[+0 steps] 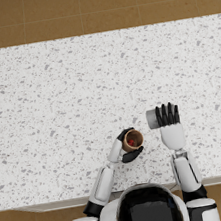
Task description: Pick up two cups and pour the berry on the right into the cup on the left
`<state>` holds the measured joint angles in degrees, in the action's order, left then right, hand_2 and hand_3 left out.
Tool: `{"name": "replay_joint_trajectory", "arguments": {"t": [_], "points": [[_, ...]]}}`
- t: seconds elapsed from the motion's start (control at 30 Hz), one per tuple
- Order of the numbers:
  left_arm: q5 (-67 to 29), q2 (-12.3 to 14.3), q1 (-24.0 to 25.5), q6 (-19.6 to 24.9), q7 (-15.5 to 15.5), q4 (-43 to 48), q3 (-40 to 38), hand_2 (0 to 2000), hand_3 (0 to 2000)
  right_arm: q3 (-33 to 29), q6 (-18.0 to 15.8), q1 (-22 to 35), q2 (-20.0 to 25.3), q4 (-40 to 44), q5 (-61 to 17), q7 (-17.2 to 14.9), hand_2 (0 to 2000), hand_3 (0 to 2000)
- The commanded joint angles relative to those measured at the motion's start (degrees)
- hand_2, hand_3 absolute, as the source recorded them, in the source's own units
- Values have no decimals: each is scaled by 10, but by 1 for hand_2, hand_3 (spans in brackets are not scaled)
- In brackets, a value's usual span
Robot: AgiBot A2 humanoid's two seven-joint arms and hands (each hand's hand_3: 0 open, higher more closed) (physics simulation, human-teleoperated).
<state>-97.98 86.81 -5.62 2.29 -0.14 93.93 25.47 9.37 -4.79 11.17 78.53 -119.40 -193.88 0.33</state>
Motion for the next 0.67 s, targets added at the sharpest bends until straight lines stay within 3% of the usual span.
{"name": "replay_joint_trajectory", "arguments": {"t": [0.03,0.67], "points": [[0,1,0,0,0,0,0,2000,1280,0,0,0,0,0,-5,0,2000,1280],[0,2,1,2,0,6,-16,2000,1280,0,-1,0,0,0,-17,0,2000,1280]]}}
